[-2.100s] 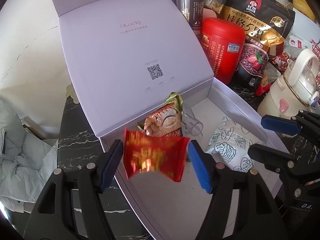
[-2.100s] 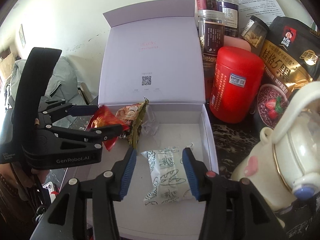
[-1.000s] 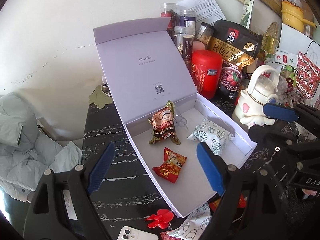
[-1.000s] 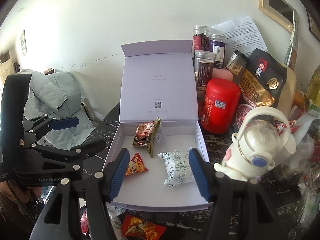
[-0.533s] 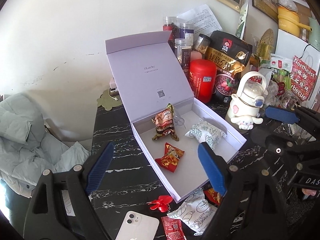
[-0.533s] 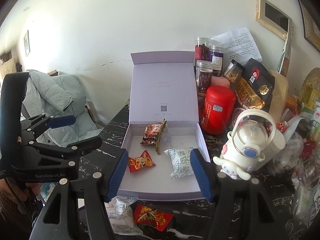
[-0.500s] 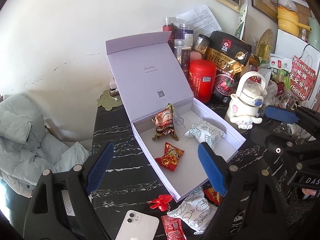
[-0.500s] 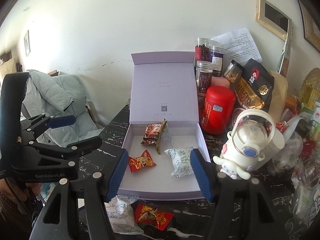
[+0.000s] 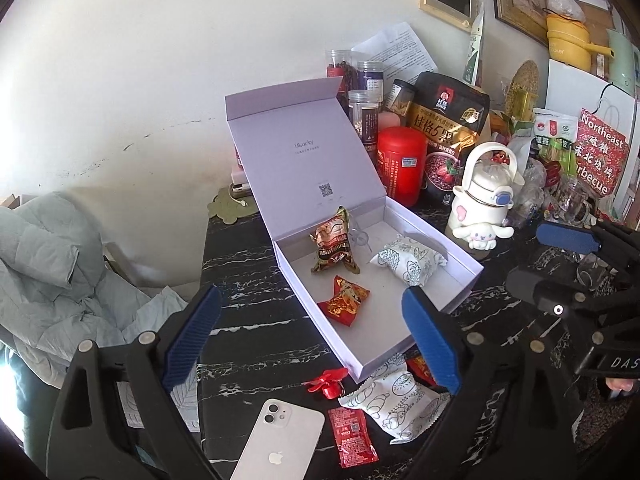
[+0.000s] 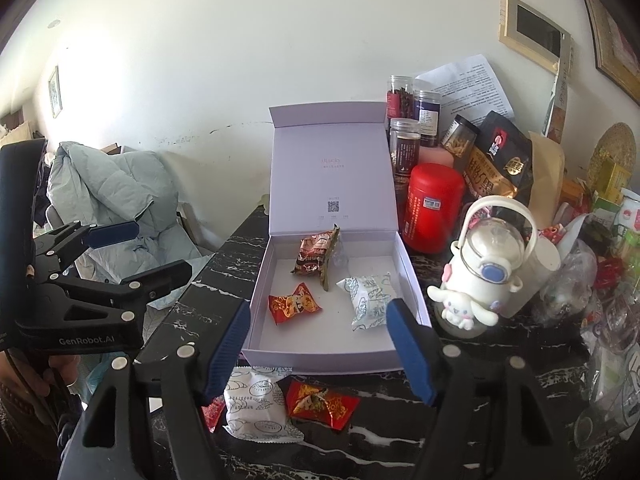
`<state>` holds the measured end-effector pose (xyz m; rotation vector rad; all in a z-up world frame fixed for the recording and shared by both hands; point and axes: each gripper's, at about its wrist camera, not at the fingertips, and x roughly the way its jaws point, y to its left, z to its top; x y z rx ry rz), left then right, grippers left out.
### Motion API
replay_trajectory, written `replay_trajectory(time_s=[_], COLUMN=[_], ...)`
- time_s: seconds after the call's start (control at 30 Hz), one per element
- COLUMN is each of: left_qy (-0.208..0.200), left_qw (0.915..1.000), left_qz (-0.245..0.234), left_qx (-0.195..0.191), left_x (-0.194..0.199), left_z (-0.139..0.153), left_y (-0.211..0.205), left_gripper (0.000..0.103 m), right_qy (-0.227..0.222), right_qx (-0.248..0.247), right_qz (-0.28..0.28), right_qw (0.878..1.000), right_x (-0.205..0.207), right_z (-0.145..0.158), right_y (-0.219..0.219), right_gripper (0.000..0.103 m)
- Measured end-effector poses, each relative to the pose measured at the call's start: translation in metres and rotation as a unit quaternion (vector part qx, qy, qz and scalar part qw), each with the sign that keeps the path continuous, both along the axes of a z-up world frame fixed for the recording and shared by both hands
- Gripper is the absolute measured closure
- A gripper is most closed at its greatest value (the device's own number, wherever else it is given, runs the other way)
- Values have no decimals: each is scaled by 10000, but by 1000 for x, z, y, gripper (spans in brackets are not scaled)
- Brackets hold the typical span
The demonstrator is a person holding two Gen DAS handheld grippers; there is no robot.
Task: Organize objects
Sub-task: 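Raise both open tools out of the box and pull back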
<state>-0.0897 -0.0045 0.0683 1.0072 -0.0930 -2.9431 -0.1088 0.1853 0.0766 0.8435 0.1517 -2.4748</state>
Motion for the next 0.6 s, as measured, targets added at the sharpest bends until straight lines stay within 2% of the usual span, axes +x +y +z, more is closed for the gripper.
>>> replay_trajectory(time_s=[0.17, 0.4, 0.6], left_qy=[-51, -161, -381], left_qw=[9998, 9998, 9990], left_qz=[-78, -136, -101], left_qx=[174, 72, 187], left_x=[12, 25, 31], left_z=[-5, -16, -33], left_y=[1, 11, 12], left_gripper=[7, 3, 2], right_qy=[-56, -121, -246], right_qx=[43, 6, -32], right_qz=[-3, -12, -49], right_qw=[10000, 9999, 9997], right_x=[12, 26, 36], right_z=[-8, -18, -32], right_y=[1, 5, 11], right_gripper=[31, 30, 30])
